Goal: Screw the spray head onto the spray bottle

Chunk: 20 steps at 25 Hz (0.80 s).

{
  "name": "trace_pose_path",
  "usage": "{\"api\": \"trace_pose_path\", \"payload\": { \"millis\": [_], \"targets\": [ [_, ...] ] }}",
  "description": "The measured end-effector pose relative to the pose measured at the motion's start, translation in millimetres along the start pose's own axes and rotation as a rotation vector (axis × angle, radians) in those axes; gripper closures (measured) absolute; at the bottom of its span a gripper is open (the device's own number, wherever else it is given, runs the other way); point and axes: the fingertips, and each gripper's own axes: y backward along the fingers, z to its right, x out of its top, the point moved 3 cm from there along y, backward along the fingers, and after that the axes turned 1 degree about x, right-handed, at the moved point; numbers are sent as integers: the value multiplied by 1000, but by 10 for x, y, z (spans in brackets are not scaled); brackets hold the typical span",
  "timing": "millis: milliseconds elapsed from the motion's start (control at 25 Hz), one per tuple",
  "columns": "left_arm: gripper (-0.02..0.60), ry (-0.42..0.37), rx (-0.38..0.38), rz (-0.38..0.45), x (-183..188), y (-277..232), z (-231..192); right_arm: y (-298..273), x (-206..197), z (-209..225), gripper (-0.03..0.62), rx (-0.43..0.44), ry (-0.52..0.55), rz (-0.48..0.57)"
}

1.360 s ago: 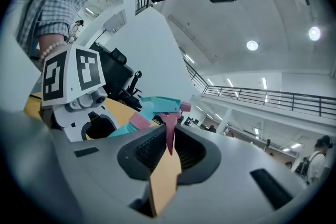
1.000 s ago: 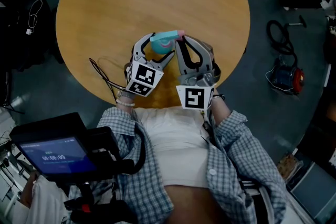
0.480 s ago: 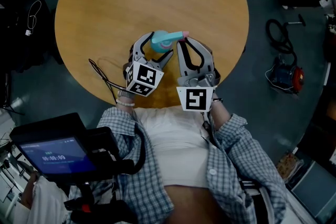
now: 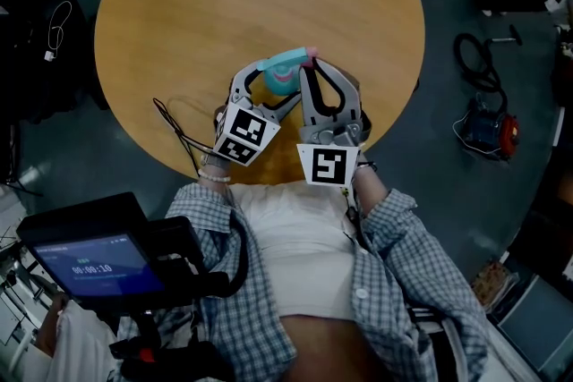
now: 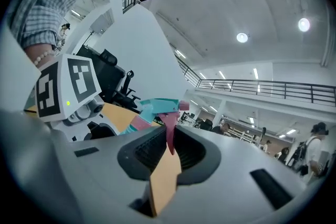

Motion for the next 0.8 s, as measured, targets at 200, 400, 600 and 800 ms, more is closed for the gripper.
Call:
{"api": "trace_pose_path", "payload": {
  "millis": [200,400,600,800],
  "targets": [
    [212,15,36,4,30,22,-86,39,2,-57,554,19,42,6],
    [210,-10,64,-12,-26,13,-105,43,-32,-58,555,64,61,-21],
    [212,-74,70,-37,-69,26,-109,32,-95,-56,554,147,41,-46],
    [212,-77,83,-39,-74,11,-121,79,-58,-71,554,175,55,-43]
  ]
}}
